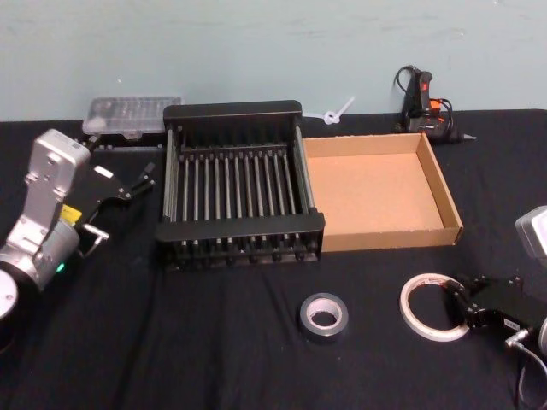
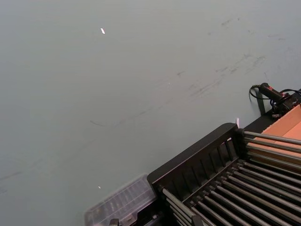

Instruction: Pick up the white tape and place it into the black box , Pick up the silver tape and place it into the brown box.

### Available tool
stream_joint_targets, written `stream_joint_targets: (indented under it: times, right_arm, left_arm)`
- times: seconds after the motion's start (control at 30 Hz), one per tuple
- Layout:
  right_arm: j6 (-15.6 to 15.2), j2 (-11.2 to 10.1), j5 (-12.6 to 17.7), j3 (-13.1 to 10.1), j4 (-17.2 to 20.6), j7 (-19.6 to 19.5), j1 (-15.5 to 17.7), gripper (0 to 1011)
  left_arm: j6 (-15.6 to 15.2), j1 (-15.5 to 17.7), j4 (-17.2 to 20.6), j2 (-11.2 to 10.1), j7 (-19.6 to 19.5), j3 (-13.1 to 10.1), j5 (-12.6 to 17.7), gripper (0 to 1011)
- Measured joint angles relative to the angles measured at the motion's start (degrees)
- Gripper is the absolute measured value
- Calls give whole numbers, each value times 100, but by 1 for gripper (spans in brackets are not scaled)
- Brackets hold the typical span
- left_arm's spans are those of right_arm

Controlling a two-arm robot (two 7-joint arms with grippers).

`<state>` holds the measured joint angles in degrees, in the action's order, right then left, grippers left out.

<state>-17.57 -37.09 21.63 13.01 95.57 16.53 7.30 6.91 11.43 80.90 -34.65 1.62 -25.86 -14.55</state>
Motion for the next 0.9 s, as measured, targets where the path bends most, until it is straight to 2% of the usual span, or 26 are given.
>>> stream_joint_targets:
  times: [0.07, 0.17, 0.57, 0.9]
  right_arm:
    - [0, 0, 0, 0, 0, 0, 0, 113]
    - [0, 0, 0, 0, 0, 0, 0, 95]
    - [5, 3, -2, -8, 1, 5, 3, 95]
    - [162, 150, -112, -205, 142, 46, 16, 95]
  left_arm:
    - [0, 0, 0, 0, 0, 0, 0, 1001]
    - [0, 0, 0, 0, 0, 0, 0, 1001]
    - [0, 0, 0, 0, 0, 0, 0, 1001]
    - [0, 0, 0, 0, 0, 0, 0, 1001]
